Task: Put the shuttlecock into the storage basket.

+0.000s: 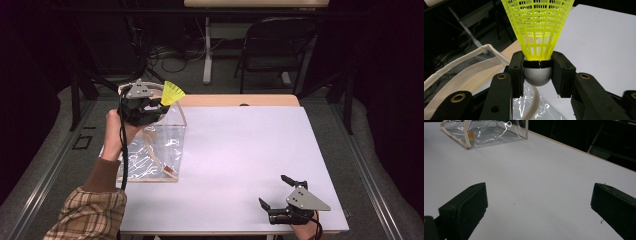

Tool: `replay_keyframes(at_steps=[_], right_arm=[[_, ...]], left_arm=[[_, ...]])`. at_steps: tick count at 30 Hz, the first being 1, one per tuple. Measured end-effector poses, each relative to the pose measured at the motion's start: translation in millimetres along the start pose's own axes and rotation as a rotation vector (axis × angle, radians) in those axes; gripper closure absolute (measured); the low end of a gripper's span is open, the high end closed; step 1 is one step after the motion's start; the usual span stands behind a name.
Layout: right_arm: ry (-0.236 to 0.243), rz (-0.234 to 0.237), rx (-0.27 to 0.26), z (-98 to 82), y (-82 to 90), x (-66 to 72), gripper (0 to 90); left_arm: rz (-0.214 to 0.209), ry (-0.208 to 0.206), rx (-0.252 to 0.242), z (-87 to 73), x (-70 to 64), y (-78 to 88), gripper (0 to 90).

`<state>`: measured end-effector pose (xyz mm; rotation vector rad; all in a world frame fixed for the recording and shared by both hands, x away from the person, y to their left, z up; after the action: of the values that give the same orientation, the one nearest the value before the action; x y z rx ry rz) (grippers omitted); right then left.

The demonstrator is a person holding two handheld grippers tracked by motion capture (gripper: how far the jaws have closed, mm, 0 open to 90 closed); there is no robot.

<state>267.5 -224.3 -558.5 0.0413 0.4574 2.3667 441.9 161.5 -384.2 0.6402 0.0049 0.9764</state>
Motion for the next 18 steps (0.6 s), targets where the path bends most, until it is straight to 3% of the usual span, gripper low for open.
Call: replay_keyframes(at_steps=[18], right_arm=[[-0.001, 0.000, 0.001, 0.0, -0.1, 0.2, 0.3]], left_arm=[[0.052, 0.060, -0.003, -8.1, 22.6, -0.6, 64.7]])
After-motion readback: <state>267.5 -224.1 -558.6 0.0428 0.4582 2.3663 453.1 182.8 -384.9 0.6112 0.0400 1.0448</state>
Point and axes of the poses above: each handheld gripper's, and its own axes: y roughly backward along the jaws, z roughly out of its top, x roughly to its left, the point moved 5 cm from there along -y, roughly forward along the jaws, and after that the axes turned 10 degrees about z, right-handed, at the moved point
